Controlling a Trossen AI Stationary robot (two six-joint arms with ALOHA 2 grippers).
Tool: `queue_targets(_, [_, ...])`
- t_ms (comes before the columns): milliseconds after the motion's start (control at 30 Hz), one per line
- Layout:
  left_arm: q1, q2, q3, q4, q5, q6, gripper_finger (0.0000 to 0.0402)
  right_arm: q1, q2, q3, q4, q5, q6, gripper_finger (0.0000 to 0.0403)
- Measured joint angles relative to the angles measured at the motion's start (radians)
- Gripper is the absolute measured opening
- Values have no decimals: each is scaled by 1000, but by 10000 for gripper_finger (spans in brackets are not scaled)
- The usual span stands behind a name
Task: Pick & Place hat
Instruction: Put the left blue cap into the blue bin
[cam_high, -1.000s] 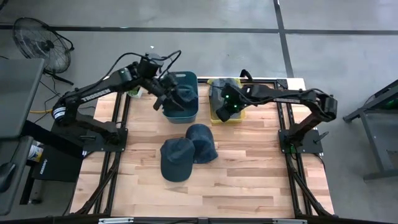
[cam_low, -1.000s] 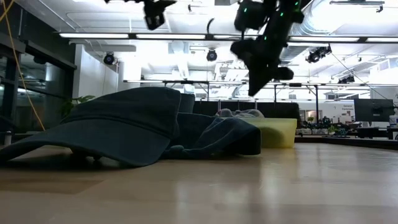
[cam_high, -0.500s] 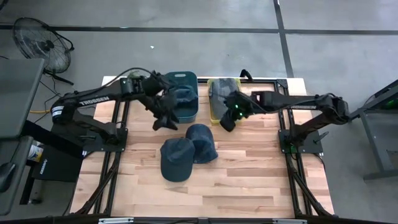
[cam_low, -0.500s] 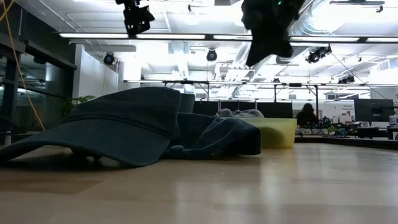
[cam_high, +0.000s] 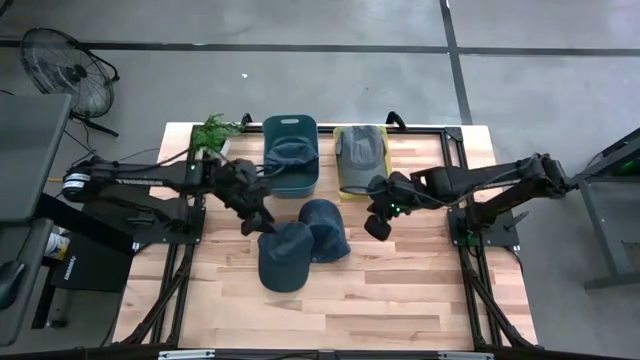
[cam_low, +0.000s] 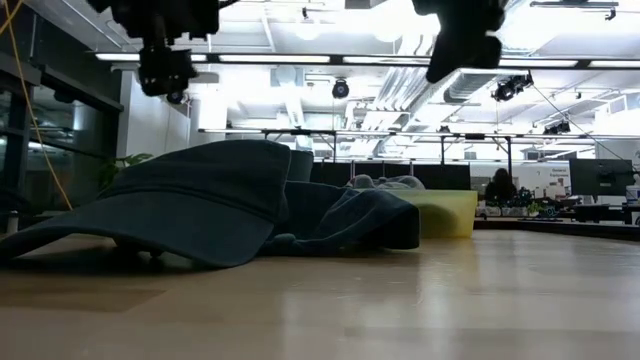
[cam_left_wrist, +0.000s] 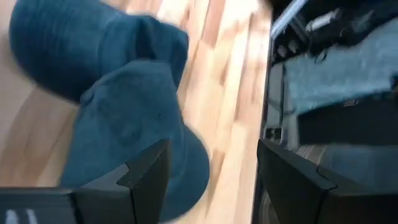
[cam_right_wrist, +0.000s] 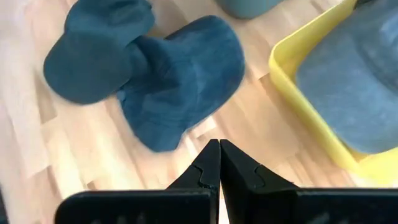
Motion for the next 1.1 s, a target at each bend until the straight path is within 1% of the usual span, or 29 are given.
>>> queue_targets(33, [-10, -12, -28, 32, -19, -36, 234, 11, 0, 0, -7, -1, 8, 1])
queue_targets(100, [-30, -47, -84, 38, -57, -89, 234, 33, -1, 0, -13, 6, 26, 1])
queue_targets(167, [-51, -66, -118, 97, -88, -132, 234, 54, -5, -7, -5, 19, 31, 1])
queue_targets(233, [-69, -86, -157, 97, -130, -161, 234, 74, -21, -37, 38, 21, 49, 1])
queue_targets(300, [-89, -102, -194, 101, -174, -199, 234, 94, -48, -96, 113, 18, 75, 1])
queue_targets(400, [-100, -110, -236, 159, -195, -247, 234, 121, -101, -212, 272, 21, 129, 1])
queue_targets(533, [-115, -108, -249, 168, -198, -270, 234, 149, -150, -369, 525, 17, 186, 1])
queue_targets(733, [-117, -108, -249, 191, -206, -268, 234, 151, -132, -558, 954, -17, 208, 1])
queue_targets(800, [-117, -108, -249, 201, -217, -270, 234, 145, -109, -598, 1057, -16, 193, 7])
queue_targets(933, [-117, -108, -249, 211, -221, -278, 234, 118, -42, -607, 1146, -30, 181, 41])
queue_targets(1100, [-117, -107, -249, 210, -231, -277, 234, 78, 94, -563, 1263, -80, 130, 119])
